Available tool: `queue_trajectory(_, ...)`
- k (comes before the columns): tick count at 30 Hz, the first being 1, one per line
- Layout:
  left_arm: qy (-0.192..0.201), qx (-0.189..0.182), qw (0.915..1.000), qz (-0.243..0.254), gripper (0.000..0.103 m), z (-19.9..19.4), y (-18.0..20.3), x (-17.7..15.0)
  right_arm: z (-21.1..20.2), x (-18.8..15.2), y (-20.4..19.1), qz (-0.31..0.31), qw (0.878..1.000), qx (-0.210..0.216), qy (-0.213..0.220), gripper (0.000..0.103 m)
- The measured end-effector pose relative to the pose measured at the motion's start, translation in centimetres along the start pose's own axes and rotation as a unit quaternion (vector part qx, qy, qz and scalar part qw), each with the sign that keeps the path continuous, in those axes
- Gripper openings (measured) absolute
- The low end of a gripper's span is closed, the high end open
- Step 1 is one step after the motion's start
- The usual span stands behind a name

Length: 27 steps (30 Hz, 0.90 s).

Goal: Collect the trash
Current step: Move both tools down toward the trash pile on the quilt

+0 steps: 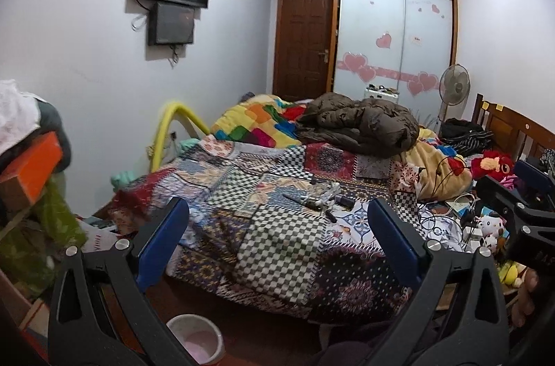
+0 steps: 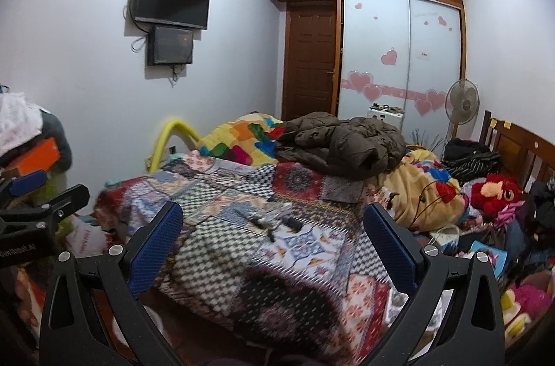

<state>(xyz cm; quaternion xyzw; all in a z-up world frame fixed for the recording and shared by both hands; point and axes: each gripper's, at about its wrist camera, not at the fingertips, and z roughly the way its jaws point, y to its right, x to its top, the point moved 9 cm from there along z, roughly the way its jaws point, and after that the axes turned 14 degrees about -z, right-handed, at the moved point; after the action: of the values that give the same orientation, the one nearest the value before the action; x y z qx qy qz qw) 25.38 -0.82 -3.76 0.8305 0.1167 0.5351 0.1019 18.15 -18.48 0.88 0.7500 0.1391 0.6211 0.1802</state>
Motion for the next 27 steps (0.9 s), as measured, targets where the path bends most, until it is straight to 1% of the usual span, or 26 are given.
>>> queue_trajectory(3, -0.023, -0.012, 0.9996, -0.01, 0.103, 4.1, 0.7, 0.3, 2.7, -0.3, 1.2, -0.018, 1.0, -0.012, -0.008, 0.103)
queue_trajectory(4, -0.031, -0.014, 0.9993, -0.014, 0.103, 6.0, 0.9, 0.5, 4.3, -0.6, 1.7, -0.026, 0.999, -0.014, -0.014, 0.103)
queue_trajectory(5, -0.033, -0.012, 0.9993, -0.015, 0.103, 7.3, 0.9, 0.5, 4.8, -0.7, 1.9, -0.03, 0.999, -0.014, -0.015, 0.103)
queue_trajectory(9, -0.047, 0.006, 0.9989, -0.003, 0.103, 13.4, 1.0, 0.5, 10.1, -2.2, 3.0, -0.041, 0.998, 0.001, -0.042, 0.103)
queue_trajectory(10, -0.055, 0.011, 0.9985, -0.001, 0.103, 15.5, 1.0, 0.3, 11.1, -2.5, 3.1, -0.042, 0.998, 0.003, -0.048, 0.103)
queue_trajectory(13, -0.067, 0.023, 0.9975, -0.001, 0.103, 20.0, 0.9, -0.3, 15.5, -4.1, 4.1, -0.046, 0.996, 0.013, -0.077, 0.103)
queue_trajectory(14, -0.069, 0.031, 0.9971, 0.0, 0.102, 21.6, 0.8, -0.5, 16.3, -4.3, 4.4, -0.047, 0.995, 0.015, -0.082, 0.103)
queue_trajectory(15, -0.072, 0.039, 0.9966, 0.0, 0.098, 23.3, 0.6, -0.8, 18.1, -5.2, 4.7, -0.046, 0.994, 0.022, -0.092, 0.103)
queue_trajectory(16, -0.078, 0.045, 0.996, 0.002, 0.096, 25.0, 0.6, -1.1, 19.4, -5.9, 4.9, -0.043, 0.994, 0.029, -0.101, 0.103)
queue_trajectory(18, -0.099, 0.04, 0.9942, 0.006, 0.094, 27.7, 0.6, -1.9, 21.6, -6.8, 5.4, -0.038, 0.991, 0.043, -0.117, 0.099)
queue_trajectory(20, -0.119, 0.041, 0.9919, 0.01, 0.091, 30.5, 0.7, -3.0, 24.5, -8.6, 5.7, -0.037, 0.987, 0.058, -0.143, 0.089)
queue_trajectory(21, -0.131, 0.043, 0.9904, 0.011, 0.091, 32.0, 0.7, -3.6, 25.7, -9.4, 5.8, -0.039, 0.985, 0.064, -0.154, 0.085)
queue_trajectory(23, -0.153, 0.04, 0.9873, 0.01, 0.088, 34.8, 0.8, -4.7, 28.0, -10.5, 6.1, -0.04, 0.981, 0.076, -0.172, 0.074)
queue_trajectory(24, -0.161, 0.038, 0.9861, 0.009, 0.085, 35.9, 0.9, -5.2, 29.5, -11.4, 6.0, -0.038, 0.978, 0.088, -0.184, 0.072)
queue_trajectory(26, -0.184, 0.038, 0.9822, 0.006, 0.083, 38.2, 0.8, -6.3, 31.3, -12.4, 6.0, -0.029, 0.974, 0.105, -0.197, 0.059)
queue_trajectory(27, -0.196, 0.038, 0.9799, 0.003, 0.081, 39.4, 0.7, -6.9, 32.5, -13.1, 5.9, -0.021, 0.971, 0.12, -0.206, 0.057)
